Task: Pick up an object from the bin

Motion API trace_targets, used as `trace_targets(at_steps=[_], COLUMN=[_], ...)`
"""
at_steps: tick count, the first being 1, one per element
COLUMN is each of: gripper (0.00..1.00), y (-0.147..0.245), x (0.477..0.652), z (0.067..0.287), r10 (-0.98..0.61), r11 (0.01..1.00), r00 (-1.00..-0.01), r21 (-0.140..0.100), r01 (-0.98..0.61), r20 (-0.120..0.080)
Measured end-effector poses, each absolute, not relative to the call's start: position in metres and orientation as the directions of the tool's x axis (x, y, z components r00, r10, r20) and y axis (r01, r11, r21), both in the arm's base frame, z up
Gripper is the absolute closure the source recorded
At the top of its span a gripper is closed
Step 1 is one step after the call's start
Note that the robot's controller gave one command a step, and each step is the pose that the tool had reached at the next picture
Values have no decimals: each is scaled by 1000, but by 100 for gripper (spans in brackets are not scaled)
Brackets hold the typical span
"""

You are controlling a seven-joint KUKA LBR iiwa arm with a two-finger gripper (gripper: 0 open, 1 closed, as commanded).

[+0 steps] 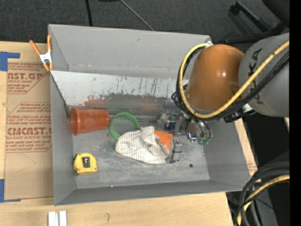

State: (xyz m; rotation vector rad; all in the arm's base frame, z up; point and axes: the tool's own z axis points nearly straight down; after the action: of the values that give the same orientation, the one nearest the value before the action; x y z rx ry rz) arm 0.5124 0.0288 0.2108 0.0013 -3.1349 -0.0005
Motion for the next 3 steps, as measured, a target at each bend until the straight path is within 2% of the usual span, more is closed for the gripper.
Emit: trace_targets(at_steps=[1,2,3], gripper=[0,0,0], y=[29,34,49], x=[514,524,524], z=[215,174,125], r10=[0,7,5], r11=[1000,1000,1000], r00=[-1000,-1000,-1000], r21=[1,1,1], r01=[0,7,5], r20=[-1,-10,0])
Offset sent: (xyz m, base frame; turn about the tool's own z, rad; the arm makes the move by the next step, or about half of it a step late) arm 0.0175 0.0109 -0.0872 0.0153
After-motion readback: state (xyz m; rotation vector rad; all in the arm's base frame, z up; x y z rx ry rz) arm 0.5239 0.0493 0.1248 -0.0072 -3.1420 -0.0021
